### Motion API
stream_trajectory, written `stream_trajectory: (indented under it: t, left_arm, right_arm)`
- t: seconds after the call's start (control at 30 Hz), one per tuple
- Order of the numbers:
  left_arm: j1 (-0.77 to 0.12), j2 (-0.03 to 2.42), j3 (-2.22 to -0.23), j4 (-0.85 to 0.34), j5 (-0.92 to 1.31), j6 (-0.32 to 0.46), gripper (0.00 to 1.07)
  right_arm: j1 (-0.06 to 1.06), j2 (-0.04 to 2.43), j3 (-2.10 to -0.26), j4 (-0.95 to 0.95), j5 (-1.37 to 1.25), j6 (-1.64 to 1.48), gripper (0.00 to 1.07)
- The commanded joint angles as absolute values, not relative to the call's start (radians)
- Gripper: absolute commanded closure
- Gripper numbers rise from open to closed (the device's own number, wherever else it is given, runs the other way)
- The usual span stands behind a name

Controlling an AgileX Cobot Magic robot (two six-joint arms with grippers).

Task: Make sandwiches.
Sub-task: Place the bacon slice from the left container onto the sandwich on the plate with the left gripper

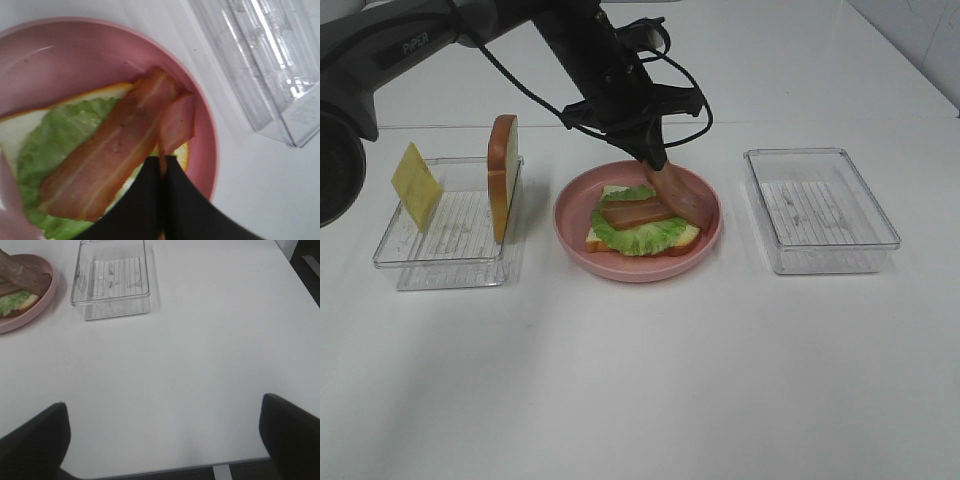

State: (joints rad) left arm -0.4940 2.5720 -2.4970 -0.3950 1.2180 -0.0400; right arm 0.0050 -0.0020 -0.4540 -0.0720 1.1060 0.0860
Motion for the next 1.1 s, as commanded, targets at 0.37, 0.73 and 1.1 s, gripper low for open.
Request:
stream_trajectory:
  t: [0.37,0.73,1.1]
  left_arm:
    - [-0.501,2.573,-2.501,-0.266,1.318,-0.062,1.07]
    - [-0.501,2.578,-2.501,-0.242,1.318,-0.077,1.07]
    - [-0.501,2.604,-2.498,-0.237,1.318,-0.099,1.07]
  right_arm:
    - [-0.002,-0.036,-0.45,-0.071,1.099,0.079,0.09]
    - [-0.002,-0.036,-0.45,-0.071,1.099,0.079,0.09]
    - [-0.002,-0.036,-0.45,-0.071,1.099,0.079,0.09]
